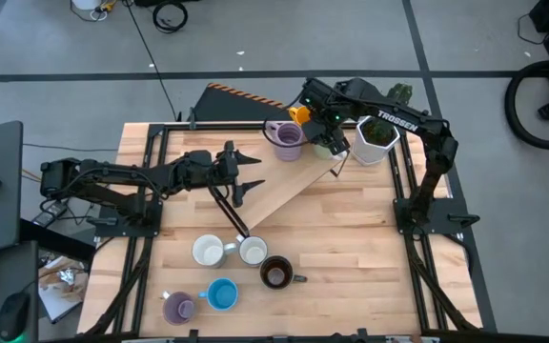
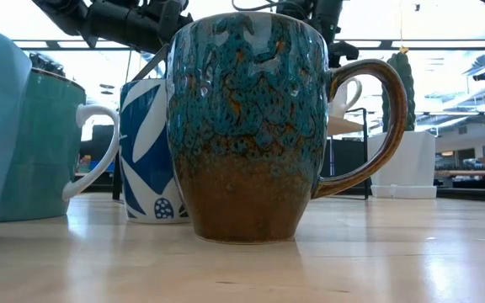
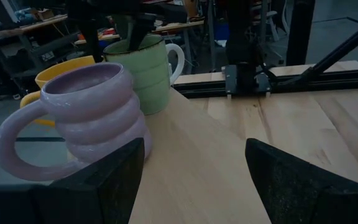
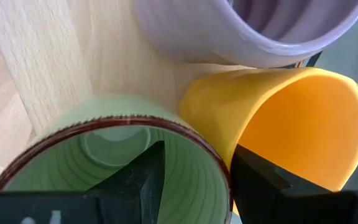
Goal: Place coffee mugs
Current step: Adjust the mugs on the shelf
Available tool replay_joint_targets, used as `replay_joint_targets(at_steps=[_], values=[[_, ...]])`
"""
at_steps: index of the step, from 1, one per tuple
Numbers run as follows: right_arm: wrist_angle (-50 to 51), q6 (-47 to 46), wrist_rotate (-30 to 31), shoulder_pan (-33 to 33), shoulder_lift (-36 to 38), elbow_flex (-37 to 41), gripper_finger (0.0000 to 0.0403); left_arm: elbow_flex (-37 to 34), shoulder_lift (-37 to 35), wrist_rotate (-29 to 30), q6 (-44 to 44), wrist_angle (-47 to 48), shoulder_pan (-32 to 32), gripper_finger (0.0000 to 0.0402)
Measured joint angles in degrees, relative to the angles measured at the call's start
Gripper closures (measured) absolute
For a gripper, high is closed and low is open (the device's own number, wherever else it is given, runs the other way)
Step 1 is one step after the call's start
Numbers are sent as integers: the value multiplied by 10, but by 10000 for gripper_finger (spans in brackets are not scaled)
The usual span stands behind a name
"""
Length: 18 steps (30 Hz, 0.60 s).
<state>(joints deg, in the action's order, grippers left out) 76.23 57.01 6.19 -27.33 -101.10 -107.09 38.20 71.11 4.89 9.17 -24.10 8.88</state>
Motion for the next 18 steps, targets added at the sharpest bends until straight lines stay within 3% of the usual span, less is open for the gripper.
replay_joint_targets(at_steps=[18], values=[[7,-20,40,13,2,0,234,0,0,0,-8,1,0,116]])
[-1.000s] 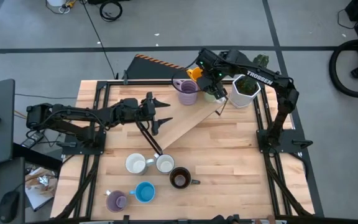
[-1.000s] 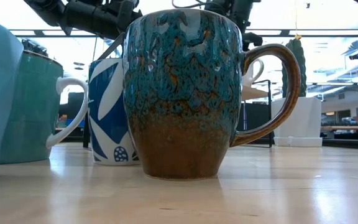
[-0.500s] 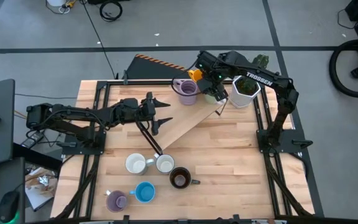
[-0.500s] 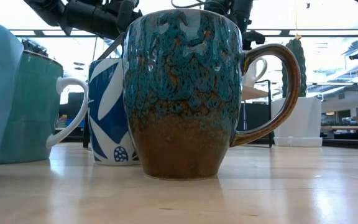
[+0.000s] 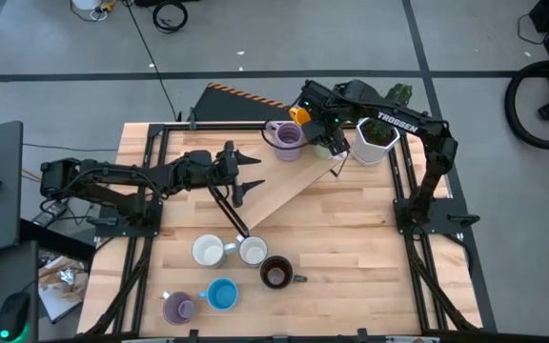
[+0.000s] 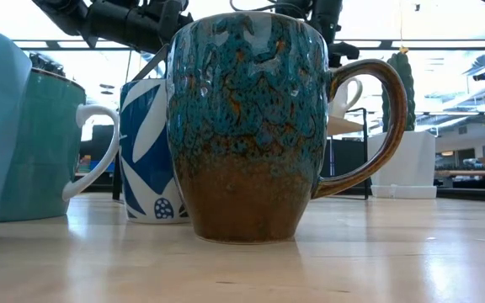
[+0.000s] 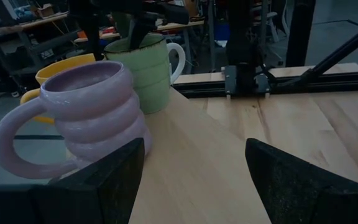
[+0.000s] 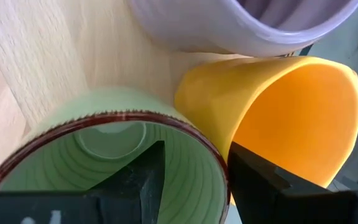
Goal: Place coffee mugs
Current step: Adjust the mugs on the shelf, then put the blue mug on the shelf
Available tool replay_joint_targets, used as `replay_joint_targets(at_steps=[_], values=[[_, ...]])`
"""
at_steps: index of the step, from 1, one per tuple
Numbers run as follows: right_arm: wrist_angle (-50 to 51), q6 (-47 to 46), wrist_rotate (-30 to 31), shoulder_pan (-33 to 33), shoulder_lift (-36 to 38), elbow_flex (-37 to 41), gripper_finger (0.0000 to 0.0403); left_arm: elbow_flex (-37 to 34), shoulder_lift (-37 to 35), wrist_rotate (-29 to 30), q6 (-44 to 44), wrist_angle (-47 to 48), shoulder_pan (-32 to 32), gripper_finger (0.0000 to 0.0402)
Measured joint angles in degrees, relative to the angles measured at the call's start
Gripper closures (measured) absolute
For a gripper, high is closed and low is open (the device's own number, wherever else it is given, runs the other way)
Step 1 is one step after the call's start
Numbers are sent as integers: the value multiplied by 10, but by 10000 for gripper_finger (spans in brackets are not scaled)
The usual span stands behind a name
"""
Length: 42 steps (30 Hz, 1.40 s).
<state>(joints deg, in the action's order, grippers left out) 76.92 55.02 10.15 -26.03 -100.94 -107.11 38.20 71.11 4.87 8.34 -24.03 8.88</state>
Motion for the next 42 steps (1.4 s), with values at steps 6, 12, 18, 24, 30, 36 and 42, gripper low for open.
replay_joint_targets(at_steps=[6,12,18,24,30,36,42], values=[[-1,0,7,8,15,-1,234,0,0,0,-2,0,0,116],[-8,0,18,13,30,-2,234,0,0,0,-2,0,0,116],[-12,0,55,23,46,-2,234,0,0,0,-3,0,0,116],[-16,-23,69,44,84,-2,234,0,0,-7,-12,9,-1,116],[-21,-95,79,91,133,-2,234,0,0,37,35,10,-53,116],[-38,-200,81,156,169,-2,244,0,0,191,89,30,-144,116],[-40,-299,90,222,186,-2,264,0,0,260,85,43,-223,116]])
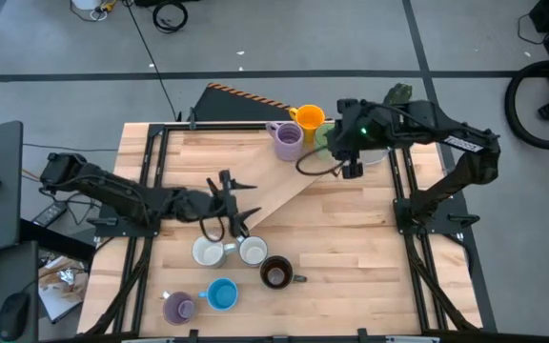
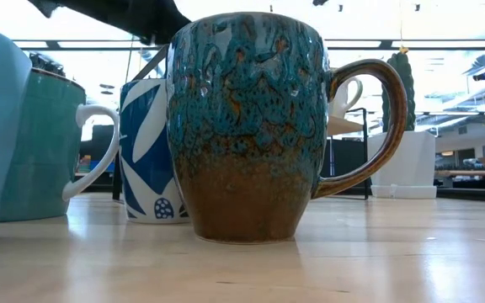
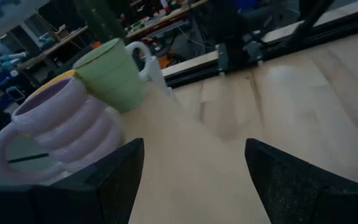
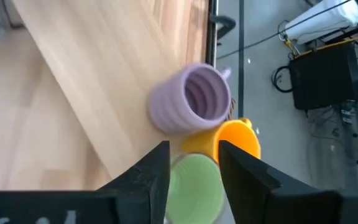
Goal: Place coffee mugs
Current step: Put the blue mug on the shelf
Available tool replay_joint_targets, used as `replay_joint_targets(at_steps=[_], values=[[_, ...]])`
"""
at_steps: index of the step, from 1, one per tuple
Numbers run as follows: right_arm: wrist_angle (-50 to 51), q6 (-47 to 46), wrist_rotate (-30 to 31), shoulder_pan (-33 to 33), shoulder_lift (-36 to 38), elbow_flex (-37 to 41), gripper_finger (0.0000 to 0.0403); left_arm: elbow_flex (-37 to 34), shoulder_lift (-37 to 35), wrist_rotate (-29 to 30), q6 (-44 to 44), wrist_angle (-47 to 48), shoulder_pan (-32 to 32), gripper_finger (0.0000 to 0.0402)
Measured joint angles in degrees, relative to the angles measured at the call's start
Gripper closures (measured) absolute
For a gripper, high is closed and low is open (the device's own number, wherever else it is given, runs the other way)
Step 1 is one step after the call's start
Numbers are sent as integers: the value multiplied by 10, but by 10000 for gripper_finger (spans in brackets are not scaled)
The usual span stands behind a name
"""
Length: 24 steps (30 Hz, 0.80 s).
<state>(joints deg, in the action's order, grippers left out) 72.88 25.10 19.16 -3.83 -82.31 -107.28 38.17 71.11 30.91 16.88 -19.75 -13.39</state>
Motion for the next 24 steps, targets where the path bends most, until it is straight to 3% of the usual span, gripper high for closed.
replay_joint_targets(at_steps=[7,12,15,18,24], values=[[10,-150,30,80,4,17,294,14,0,15,-50,47,-99,116],[7,-218,85,158,12,82,310,117,0,62,-172,256,-160,116],[-37,-240,111,202,32,137,319,171,0,55,-253,384,-184,116],[-102,-237,84,236,56,206,323,189,0,31,-326,440,-205,116],[-244,-237,-1,278,97,338,323,189,1,-52,-461,465,-236,116]])
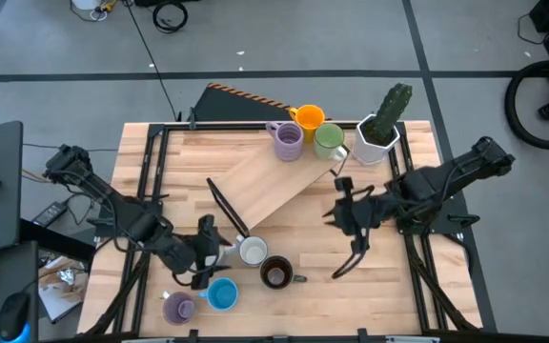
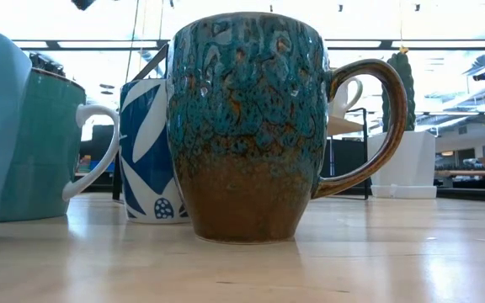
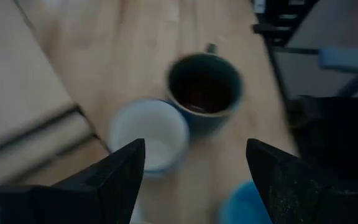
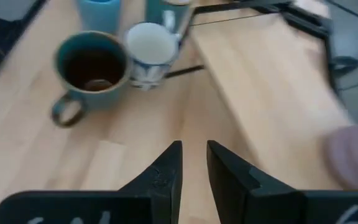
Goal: Place coffee mugs
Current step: Put the blue mug on the shelf
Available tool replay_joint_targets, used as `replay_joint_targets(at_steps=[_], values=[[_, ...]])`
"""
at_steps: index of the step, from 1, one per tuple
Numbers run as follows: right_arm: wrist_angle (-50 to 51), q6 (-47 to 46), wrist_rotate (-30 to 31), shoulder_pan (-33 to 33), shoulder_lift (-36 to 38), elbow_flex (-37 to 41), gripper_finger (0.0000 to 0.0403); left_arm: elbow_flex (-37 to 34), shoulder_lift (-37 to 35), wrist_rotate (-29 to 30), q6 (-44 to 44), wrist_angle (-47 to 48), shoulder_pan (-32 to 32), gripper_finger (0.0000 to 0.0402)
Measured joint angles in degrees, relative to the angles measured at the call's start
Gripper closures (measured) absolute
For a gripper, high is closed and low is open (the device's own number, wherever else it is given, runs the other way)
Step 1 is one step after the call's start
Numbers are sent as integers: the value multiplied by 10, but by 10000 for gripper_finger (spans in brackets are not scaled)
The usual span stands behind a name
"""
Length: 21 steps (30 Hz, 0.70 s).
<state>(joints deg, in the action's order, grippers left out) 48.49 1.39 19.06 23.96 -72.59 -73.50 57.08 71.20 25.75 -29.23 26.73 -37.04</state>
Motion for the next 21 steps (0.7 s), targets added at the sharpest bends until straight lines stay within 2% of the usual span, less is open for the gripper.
replay_joint_targets(at_steps=[4,10,14,21], values=[[-6,-49,5,16,2,34,323,0,0,-9,-86,0,-15,116],[-15,-57,74,36,3,35,323,1,11,-5,-183,1,-36,116],[-17,-58,88,48,3,35,323,1,19,-3,-229,1,-49,116],[-15,-90,94,71,3,35,324,1,27,-19,-261,15,-50,116]])
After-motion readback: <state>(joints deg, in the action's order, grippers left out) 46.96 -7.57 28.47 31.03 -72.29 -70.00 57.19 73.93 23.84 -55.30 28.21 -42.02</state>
